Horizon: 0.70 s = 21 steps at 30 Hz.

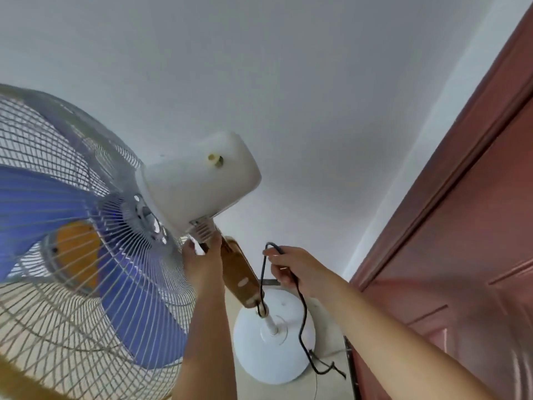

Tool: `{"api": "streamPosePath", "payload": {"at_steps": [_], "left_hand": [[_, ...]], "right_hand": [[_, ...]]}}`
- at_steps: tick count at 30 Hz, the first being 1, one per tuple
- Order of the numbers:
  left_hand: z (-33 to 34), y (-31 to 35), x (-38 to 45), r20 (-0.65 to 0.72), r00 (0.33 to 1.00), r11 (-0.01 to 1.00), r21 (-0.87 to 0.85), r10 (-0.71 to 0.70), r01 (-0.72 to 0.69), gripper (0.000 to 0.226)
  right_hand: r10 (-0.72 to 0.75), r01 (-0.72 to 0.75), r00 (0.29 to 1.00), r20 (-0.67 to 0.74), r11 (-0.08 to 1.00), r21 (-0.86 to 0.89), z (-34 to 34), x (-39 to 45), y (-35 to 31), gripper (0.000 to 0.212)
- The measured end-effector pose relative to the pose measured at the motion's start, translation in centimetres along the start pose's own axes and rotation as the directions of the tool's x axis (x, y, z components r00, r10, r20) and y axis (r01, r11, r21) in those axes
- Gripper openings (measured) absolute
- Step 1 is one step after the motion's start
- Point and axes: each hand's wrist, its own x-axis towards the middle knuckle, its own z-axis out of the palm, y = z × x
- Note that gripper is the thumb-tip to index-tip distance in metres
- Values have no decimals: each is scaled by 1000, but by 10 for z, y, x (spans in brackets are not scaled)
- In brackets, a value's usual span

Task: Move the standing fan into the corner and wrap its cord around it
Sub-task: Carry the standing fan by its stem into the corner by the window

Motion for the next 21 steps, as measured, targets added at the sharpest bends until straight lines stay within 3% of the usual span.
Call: {"api": "streamPosePath", "payload": {"at_steps": [3, 6, 7, 9, 11, 13, 17, 21], "left_hand": [[-6, -6, 12, 148, 978, 989, -26, 150, -148, 39], [-11, -12, 31, 310, 929, 979, -42, 204, -201, 20], [-13, -13, 39, 368, 905, 975, -20, 214, -222, 21], [-14, -14, 47, 452, 867, 967, 38, 209, -253, 24], [-13, -15, 56, 508, 834, 951, 86, 215, -297, 28], [-10, -14, 58, 527, 819, 933, 122, 227, -338, 35], [1, -16, 62, 521, 831, 928, 175, 197, -330, 48], [8, -23, 64, 495, 843, 928, 169, 212, -333, 46]], "right_hand": [[0, 0, 1000, 4, 999, -44, 16, 14, -5, 7], [-105, 33, 985, -137, 894, -447, 32, 40, -2, 33], [-140, 40, 977, -160, 861, -507, 37, 48, 0, 48], [-132, 45, 982, -138, 861, -507, 39, 58, 6, 72], [-119, 56, 989, -93, 861, -505, 49, 70, 11, 83], [-138, 64, 985, -102, 848, -526, 57, 82, 16, 82], [-179, 54, 952, -249, 897, -438, 61, 102, 27, 69], [-172, 68, 962, -213, 905, -421, 50, 115, 34, 72]]}}
